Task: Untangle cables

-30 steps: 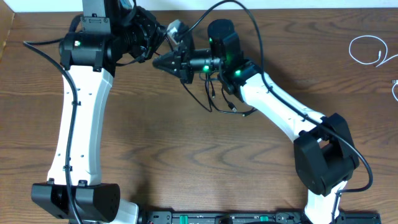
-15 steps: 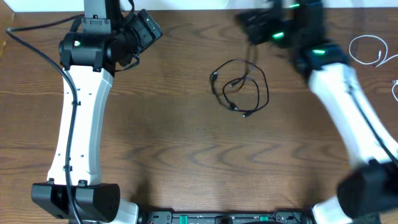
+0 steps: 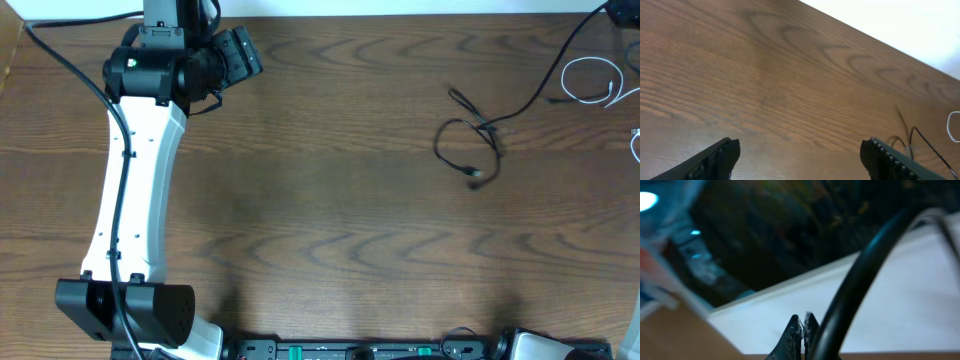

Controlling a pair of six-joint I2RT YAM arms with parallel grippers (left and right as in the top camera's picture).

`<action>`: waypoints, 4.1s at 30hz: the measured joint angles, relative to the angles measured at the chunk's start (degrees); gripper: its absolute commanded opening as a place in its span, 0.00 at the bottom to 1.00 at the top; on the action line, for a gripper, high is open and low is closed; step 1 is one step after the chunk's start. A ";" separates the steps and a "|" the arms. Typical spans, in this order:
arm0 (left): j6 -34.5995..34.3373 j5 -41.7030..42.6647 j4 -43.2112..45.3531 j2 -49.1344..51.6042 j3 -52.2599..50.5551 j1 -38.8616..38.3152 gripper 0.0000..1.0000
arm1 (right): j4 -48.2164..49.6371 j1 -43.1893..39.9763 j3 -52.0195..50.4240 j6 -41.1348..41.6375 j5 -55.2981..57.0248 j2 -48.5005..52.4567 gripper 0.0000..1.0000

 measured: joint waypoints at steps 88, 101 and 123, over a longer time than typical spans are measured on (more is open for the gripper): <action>21.57 6.10 3.74 19.80 -0.07 -2.89 0.93 | -48.83 11.13 -1.90 -36.06 22.84 17.51 0.99; 16.41 5.99 2.49 19.80 -0.07 -1.20 0.93 | -47.43 18.78 -13.57 -39.54 28.28 28.52 0.83; 16.37 5.99 2.49 19.80 -0.07 -1.20 0.93 | -44.30 23.32 -15.56 -31.47 42.03 35.65 0.40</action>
